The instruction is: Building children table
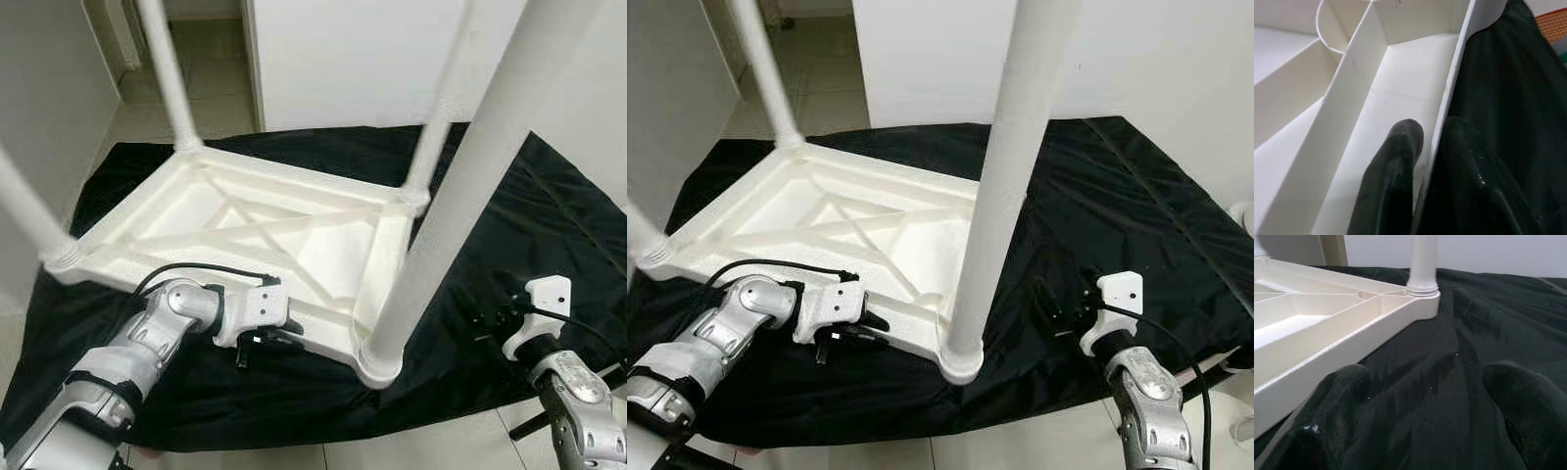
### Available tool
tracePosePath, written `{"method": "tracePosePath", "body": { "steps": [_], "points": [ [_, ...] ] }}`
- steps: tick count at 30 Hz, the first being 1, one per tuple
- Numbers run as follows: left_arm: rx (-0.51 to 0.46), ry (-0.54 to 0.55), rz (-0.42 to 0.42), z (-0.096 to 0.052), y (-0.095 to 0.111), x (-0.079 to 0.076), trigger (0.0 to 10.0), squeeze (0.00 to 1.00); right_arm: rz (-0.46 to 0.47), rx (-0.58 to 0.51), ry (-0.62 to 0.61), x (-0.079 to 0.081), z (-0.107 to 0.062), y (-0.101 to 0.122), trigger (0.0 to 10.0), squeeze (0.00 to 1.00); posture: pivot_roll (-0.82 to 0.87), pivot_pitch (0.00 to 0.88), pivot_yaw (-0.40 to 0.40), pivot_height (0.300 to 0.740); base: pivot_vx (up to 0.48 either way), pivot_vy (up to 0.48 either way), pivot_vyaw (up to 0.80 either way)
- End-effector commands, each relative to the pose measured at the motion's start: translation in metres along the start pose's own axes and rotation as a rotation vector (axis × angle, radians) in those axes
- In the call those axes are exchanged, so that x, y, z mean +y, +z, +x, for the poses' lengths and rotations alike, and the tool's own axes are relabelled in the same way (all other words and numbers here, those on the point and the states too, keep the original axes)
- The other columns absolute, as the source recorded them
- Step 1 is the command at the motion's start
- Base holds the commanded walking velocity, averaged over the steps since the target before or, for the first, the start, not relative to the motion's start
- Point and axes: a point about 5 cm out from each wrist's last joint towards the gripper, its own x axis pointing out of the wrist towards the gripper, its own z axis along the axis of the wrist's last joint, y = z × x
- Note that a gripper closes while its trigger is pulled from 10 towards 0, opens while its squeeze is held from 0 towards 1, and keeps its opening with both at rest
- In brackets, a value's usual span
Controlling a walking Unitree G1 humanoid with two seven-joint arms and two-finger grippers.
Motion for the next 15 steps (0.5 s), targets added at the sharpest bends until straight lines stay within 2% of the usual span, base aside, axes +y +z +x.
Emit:
{"method": "tracePosePath", "body": {
  "steps": [1,3,5,6,9,10,11,15],
  "points": [
    [0.020,0.122,-0.043,-0.008,-0.008,0.007,0.0,0.00,0.001,-0.005,-0.013,-0.001,-0.001,0.000,10.0,0.00,-0.10,0.000,0.060,0.740,0.000,0.000,0.00],
    [0.010,0.167,-0.041,-0.005,-0.006,0.012,0.0,0.00,0.004,-0.016,-0.045,-0.004,-0.002,0.000,10.0,0.00,-0.10,0.000,0.061,0.740,0.000,0.000,0.00],
    [0.010,0.167,-0.041,-0.005,-0.006,0.012,0.0,0.00,0.004,-0.016,-0.045,-0.004,-0.002,0.000,10.0,0.00,-0.10,0.000,0.061,0.740,0.000,0.000,0.00],
    [0.010,0.189,-0.038,-0.003,-0.004,0.015,10.0,0.00,0.010,-0.023,-0.067,-0.005,-0.003,0.000,10.0,0.00,-0.10,0.000,0.062,0.740,0.000,0.000,0.00],
    [-0.007,0.212,-0.043,0.000,0.000,0.017,10.0,0.00,0.016,-0.030,-0.088,-0.006,-0.004,0.000,10.0,0.00,-0.10,0.000,0.065,0.740,0.000,0.000,0.00],
    [-0.030,0.219,-0.045,0.001,0.003,0.019,10.0,0.95,0.018,-0.034,-0.099,-0.006,-0.005,0.000,10.0,0.00,-0.10,0.000,0.066,0.740,0.000,0.000,0.00],
    [-0.057,0.214,-0.056,0.002,0.006,0.019,10.0,1.00,0.020,-0.037,-0.103,-0.006,-0.006,0.000,10.0,0.00,-0.10,0.000,0.067,0.740,0.000,0.000,0.00],
    [-0.080,0.207,-0.060,0.002,0.010,0.020,10.0,1.00,0.021,-0.037,-0.101,-0.004,-0.007,-0.001,10.0,0.00,-0.10,0.000,0.068,0.740,0.000,0.000,0.00]
  ]
}}
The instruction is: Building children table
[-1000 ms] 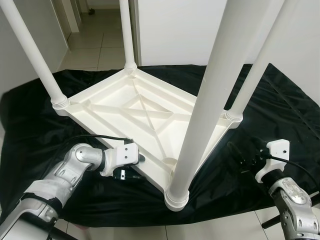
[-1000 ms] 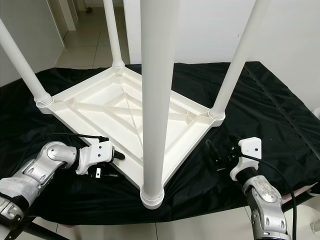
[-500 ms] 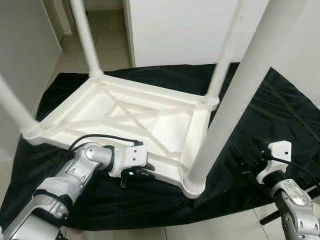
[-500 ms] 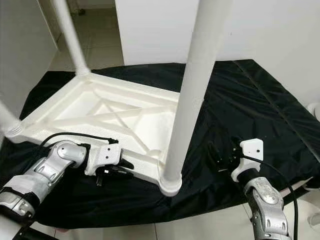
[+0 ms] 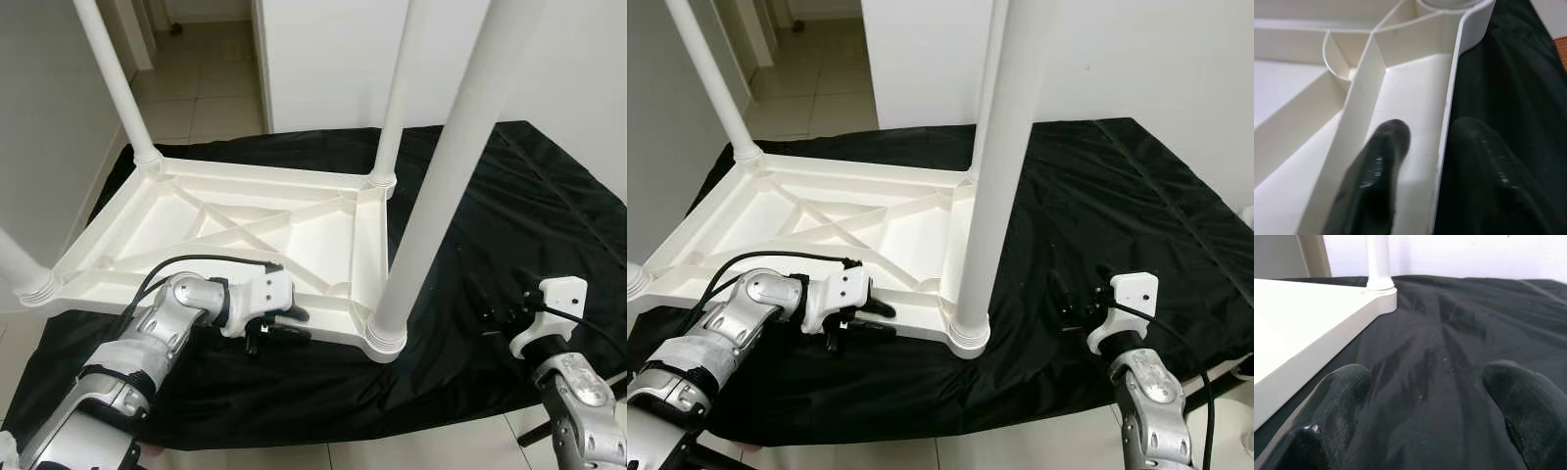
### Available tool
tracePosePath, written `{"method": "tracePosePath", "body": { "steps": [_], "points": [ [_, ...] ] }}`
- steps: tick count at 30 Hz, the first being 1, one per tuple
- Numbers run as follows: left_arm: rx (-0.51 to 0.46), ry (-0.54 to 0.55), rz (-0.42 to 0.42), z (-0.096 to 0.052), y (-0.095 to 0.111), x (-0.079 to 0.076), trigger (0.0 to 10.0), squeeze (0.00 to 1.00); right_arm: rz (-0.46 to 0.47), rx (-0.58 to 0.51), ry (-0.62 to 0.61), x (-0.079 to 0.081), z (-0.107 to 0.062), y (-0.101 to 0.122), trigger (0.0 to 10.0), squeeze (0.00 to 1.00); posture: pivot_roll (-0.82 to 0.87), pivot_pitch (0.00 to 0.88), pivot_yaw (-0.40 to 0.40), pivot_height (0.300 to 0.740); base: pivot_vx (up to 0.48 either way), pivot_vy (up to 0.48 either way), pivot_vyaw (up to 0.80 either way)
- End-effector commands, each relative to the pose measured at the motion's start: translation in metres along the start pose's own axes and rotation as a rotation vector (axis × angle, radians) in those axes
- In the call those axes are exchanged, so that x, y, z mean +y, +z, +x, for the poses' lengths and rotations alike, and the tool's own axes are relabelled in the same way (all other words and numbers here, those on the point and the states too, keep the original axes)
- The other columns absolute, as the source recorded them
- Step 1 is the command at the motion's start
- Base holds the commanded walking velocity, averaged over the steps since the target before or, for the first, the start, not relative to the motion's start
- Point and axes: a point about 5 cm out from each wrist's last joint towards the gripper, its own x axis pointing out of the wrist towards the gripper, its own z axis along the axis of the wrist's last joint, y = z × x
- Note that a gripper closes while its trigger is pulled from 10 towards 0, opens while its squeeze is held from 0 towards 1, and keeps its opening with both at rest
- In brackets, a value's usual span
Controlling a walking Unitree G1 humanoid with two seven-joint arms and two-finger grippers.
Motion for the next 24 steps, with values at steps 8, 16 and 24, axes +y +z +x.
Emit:
{"method": "tracePosePath", "body": {
  "steps": [8,16,24],
  "points": [
    [-0.023,0.089,0.032,-0.008,0.006,0.002,10.0,0.00,0.021,0.002,0.039,0.005,-0.005,0.000,10.0,1.00,-0.10,0.000,0.074,0.740,0.000,0.000,0.00],
    [-0.069,-0.065,0.001,-0.043,0.015,-0.020,10.0,0.00,0.044,0.051,0.315,0.027,-0.020,0.007,10.0,0.00,-0.10,0.018,0.077,0.740,0.000,0.000,0.00],
    [-0.190,-0.075,-0.059,-0.054,0.036,-0.038,10.0,0.00,0.052,0.088,0.547,0.038,-0.032,0.020,10.0,0.00,-0.08,0.028,0.062,0.740,0.000,0.000,0.00]
  ]
}}
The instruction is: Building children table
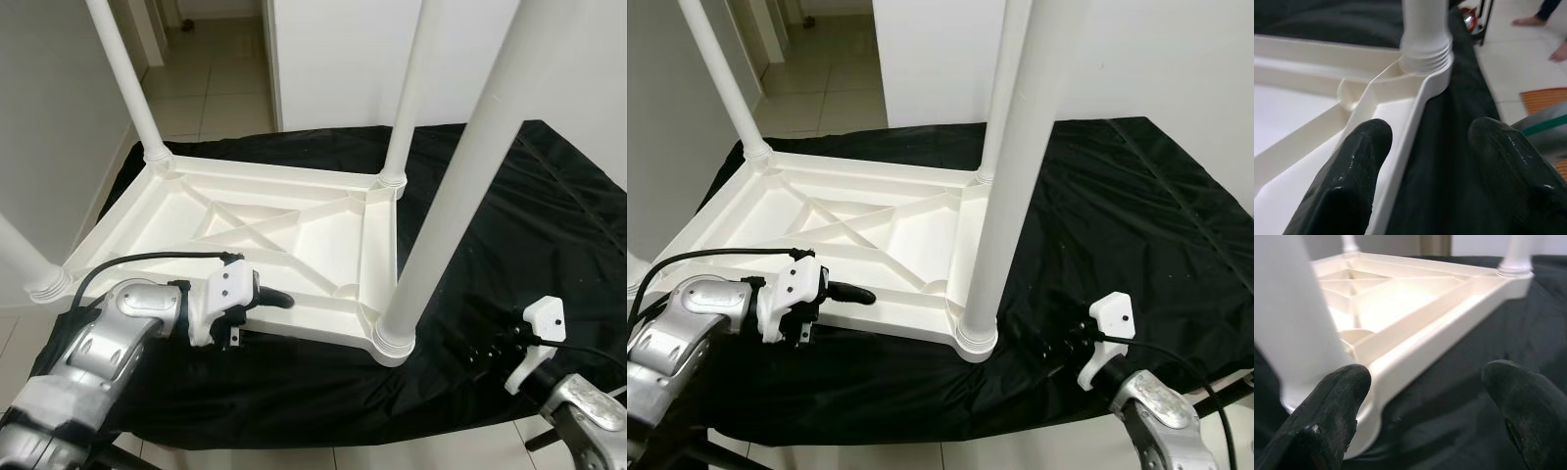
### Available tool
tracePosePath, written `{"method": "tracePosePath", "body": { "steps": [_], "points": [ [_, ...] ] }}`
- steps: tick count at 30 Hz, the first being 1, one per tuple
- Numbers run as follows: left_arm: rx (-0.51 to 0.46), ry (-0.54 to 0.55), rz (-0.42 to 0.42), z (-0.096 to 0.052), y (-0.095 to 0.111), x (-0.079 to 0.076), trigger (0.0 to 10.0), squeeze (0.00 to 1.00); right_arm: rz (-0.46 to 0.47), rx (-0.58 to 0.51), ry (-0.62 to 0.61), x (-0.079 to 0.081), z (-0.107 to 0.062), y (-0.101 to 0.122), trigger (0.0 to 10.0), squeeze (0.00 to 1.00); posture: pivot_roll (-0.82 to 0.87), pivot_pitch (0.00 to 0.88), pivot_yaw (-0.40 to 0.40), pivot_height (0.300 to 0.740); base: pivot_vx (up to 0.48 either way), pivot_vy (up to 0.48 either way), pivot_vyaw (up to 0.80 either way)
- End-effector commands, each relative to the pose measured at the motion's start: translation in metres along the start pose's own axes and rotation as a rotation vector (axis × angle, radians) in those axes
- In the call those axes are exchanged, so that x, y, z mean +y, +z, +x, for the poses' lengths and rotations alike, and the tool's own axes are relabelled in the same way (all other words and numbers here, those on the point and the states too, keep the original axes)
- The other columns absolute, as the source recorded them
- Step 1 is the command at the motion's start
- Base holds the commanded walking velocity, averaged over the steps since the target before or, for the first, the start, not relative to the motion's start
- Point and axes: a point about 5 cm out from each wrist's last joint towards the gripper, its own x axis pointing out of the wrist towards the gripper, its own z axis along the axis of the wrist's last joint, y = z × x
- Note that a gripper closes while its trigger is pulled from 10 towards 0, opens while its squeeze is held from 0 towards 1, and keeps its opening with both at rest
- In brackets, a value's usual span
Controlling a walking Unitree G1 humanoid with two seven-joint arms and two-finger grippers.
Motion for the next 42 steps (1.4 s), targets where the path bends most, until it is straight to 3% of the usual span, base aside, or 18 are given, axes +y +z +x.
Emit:
{"method": "tracePosePath", "body": {
  "steps": [1,6,11,14,19,24,34,38,42],
  "points": [
    [-0.024,-0.049,-0.011,-0.003,0.007,-0.005,10.0,0.00,0.016,0.010,0.092,0.008,0.002,0.003,10.0,0.00,-0.07,0.035,0.048,0.740,0.000,0.000,0.00],
    [-0.045,0.004,-0.021,-0.001,0.014,-0.007,10.0,0.00,0.003,0.029,0.203,0.015,0.004,0.009,10.0,0.00,-0.07,0.037,0.042,0.740,0.000,0.000,0.00],
    [-0.073,0.023,-0.034,0.002,0.024,-0.022,10.0,0.00,-0.025,0.051,0.329,0.019,0.013,0.015,10.0,0.00,-0.04,0.038,0.015,0.740,0.000,0.000,0.00],
    [-0.078,0.028,-0.042,0.002,0.026,-0.024,10.0,0.00,-0.031,0.050,0.335,0.019,0.016,0.016,10.0,0.00,-0.04,0.038,0.015,0.740,0.000,0.000,0.00],
    [-0.116,0.085,-0.058,0.011,0.035,-0.029,10.0,0.00,-0.052,0.001,0.332,0.019,0.045,0.021,10.0,0.00,-0.03,0.037,0.000,0.740,0.000,0.000,0.00],
    [-0.127,0.119,-0.068,0.015,0.038,-0.029,10.0,0.00,-0.052,-0.011,0.341,0.021,0.055,0.021,10.0,0.00,-0.03,0.038,-0.007,0.740,0.000,0.000,0.00],
    [-0.173,0.205,-0.125,0.028,0.044,-0.027,10.0,0.00,-0.037,-0.022,0.265,0.012,0.072,0.017,10.0,0.00,-0.02,0.040,-0.020,0.740,0.000,0.000,0.00],
    [-0.196,0.247,-0.152,0.038,0.048,-0.024,10.0,0.00,-0.030,-0.024,0.203,0.000,0.075,0.015,10.0,0.00,-0.02,0.042,-0.023,0.740,0.000,0.000,0.00],
    [-0.209,0.391,-0.202,0.047,0.051,-0.005,10.0,0.00,-0.046,-0.035,0.062,-0.024,0.076,0.016,10.0,0.00,-0.03,0.042,-0.019,0.740,0.000,0.000,0.00]
  ]
}}
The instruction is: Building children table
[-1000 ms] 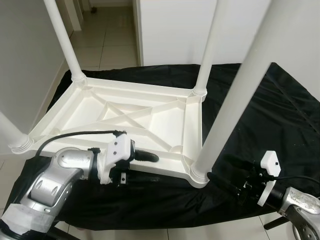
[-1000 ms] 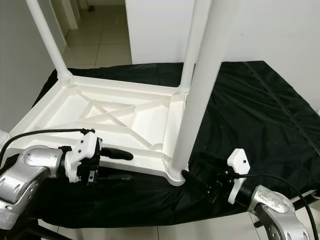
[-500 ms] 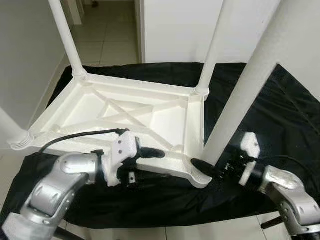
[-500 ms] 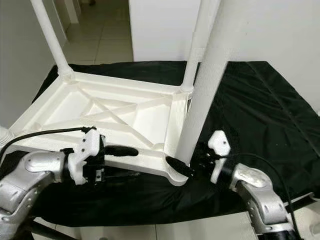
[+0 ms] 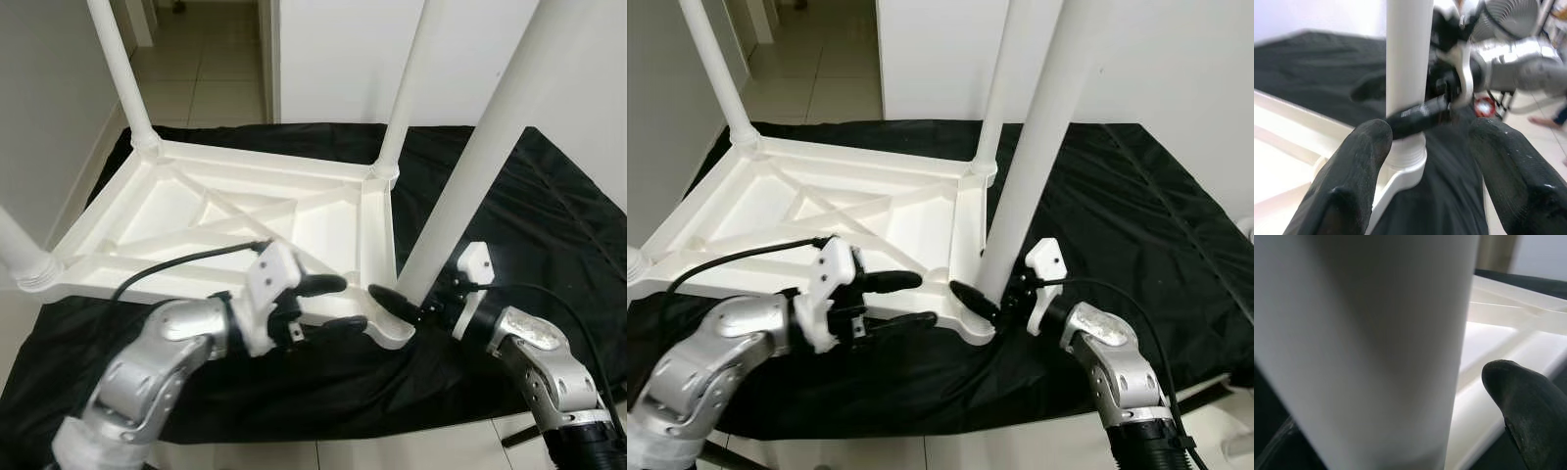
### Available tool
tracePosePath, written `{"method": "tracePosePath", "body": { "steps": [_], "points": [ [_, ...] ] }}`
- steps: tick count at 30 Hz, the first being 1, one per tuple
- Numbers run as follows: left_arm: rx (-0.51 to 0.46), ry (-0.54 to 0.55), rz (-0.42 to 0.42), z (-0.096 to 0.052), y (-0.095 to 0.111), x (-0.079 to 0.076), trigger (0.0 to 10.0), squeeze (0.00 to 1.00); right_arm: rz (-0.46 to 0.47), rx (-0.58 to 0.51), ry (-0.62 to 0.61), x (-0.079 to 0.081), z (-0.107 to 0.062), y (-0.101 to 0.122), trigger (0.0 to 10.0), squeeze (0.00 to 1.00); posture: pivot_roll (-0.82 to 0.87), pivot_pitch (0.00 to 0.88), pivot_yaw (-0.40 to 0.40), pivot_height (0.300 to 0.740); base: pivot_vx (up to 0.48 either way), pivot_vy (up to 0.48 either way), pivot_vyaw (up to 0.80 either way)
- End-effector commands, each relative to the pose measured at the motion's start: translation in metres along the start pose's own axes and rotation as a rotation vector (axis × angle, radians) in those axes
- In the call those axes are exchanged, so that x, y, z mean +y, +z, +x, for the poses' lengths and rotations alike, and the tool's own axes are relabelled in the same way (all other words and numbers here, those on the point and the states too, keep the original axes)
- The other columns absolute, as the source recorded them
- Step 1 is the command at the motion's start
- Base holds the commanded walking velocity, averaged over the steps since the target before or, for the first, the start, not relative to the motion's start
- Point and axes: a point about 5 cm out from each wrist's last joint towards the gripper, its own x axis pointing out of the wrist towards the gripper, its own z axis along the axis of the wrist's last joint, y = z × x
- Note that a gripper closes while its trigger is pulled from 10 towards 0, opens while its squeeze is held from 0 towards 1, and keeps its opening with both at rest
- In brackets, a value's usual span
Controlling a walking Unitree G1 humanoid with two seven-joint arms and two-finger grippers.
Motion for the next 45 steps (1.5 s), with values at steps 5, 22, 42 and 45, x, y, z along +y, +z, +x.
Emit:
{"method": "tracePosePath", "body": {
  "steps": [5,22,42,45],
  "points": [
    [0.025,0.252,-0.042,0.006,-0.003,0.021,10.0,0.00,-0.018,0.004,-0.138,-0.019,-0.005,-0.004,10.0,0.00,-0.04,0.041,-0.018,0.740,0.000,0.000,0.00],
    [-0.039,0.458,-0.121,0.038,0.004,0.046,10.0,0.00,-0.018,0.006,-0.403,-0.050,-0.014,-0.019,10.0,0.00,-0.07,0.024,-0.019,0.740,0.000,0.000,0.00],
    [0.050,0.274,-0.054,0.046,-0.014,0.016,10.0,0.00,-0.077,0.007,-0.309,-0.044,-0.009,-0.020,10.0,0.00,-0.08,0.010,-0.016,0.740,0.000,0.000,0.00],
    [0.067,0.259,-0.060,0.046,-0.016,0.014,10.0,0.00,-0.085,0.002,-0.288,-0.044,-0.005,-0.018,8.9,0.00,-0.07,0.009,-0.021,0.740,0.000,0.000,0.00]
  ]
}}
